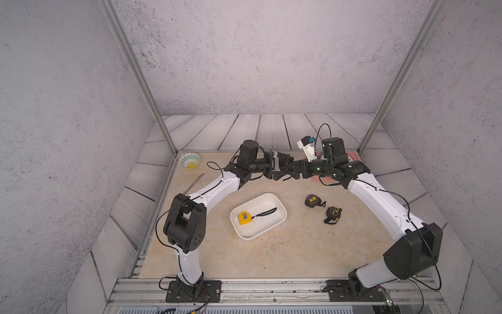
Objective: Take the tape measure out of the storage box
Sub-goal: Place the tape measure at the center of the board.
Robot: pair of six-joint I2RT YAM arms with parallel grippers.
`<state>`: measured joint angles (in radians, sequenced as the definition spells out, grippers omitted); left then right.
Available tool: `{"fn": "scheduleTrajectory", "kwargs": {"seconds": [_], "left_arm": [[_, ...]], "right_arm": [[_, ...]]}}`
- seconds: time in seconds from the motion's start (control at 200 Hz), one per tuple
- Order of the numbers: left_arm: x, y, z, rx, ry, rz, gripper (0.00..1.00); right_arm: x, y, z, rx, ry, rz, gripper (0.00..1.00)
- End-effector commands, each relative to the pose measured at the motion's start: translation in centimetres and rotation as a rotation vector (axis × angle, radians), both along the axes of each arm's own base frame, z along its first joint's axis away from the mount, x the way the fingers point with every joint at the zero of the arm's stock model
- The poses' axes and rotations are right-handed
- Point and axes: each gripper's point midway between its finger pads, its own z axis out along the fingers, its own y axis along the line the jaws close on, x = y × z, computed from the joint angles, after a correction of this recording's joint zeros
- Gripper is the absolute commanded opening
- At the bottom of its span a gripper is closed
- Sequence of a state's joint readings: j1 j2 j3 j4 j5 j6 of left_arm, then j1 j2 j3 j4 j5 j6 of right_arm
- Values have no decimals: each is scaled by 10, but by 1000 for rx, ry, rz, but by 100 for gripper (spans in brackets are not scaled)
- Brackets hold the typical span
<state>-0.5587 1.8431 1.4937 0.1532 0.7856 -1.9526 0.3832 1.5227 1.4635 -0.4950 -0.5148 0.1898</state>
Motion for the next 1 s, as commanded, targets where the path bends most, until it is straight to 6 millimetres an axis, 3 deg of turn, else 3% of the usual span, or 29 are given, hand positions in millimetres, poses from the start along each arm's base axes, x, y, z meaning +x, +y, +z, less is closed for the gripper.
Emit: {"fn": "scheduleTrajectory", "kwargs": {"seconds": [0.0, 0.27, 0.48, 0.776, 0.896, 0.971, 0.996], "left_arm": [[-11, 1, 44, -58, -108, -15, 0], [-13, 0, 43, -64, -105, -10, 0], [-12, -1, 44, -79, -103, -2, 0], [-10, -1, 51, -99, -118, 6, 0], [-7, 0, 58, -128, -157, 23, 0], [-4, 0, 65, -165, -158, 35, 27], [-4, -1, 67, -172, -165, 34, 31]], "right_arm": [[10, 6, 1, -5, -24, -11, 90], [17, 16, 4, -2, -46, -13, 90], [23, 16, 3, -38, -83, -31, 81], [29, 19, -1, -39, -82, -36, 48], [30, 21, -3, -39, -76, -33, 25], [31, 20, -5, -41, -70, -37, 1], [31, 20, -4, -43, -71, -39, 0]]}}
